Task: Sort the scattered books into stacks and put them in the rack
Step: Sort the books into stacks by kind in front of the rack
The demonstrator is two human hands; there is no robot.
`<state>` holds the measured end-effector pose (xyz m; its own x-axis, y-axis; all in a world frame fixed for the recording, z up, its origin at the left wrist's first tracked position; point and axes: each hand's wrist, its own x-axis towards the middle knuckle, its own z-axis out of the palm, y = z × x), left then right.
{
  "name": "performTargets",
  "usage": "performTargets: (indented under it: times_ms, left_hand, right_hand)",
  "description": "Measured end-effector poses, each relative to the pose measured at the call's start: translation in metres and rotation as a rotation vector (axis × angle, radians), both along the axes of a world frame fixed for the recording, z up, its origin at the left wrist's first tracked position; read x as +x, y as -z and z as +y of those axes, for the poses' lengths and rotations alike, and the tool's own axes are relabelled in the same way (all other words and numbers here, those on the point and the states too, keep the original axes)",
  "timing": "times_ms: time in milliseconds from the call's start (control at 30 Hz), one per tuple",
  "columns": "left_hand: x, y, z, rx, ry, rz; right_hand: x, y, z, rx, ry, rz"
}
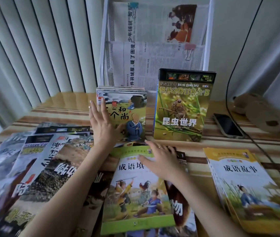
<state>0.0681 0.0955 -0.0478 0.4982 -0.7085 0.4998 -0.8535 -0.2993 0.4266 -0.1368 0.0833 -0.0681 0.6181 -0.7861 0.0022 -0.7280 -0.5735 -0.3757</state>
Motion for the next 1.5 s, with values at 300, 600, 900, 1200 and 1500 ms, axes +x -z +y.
performTargets:
  times_ms: [300,600,900,1200,1500]
  left_hand:
    - [-0.034,0.002,0.088,0.669,0.297,-0.022]
    - [0.003,0.007,0.144,0.694,-0.084,0.071]
    - [0.030,-0.026,0.168,0.664,-0.008,0.212]
    - [0.021,-0.022,0.163,0.423,-0.053,0.289]
    - [0.017,-0.029,0.146,0.211,-0.137,0.341]
  right_hand:
    - [-0.036,-0.013,0.008,-0.075,0.117,0.034]
    - [-0.046,-0.030,0.061,0.459,0.398,-0.685]
    - [-0.036,-0.025,0.049,0.643,0.666,-1.035]
    - [-0.012,-0.037,0.054,0.886,0.372,-0.810]
    - [-0.037,-0.046,0.036,0.628,0.407,-0.925]
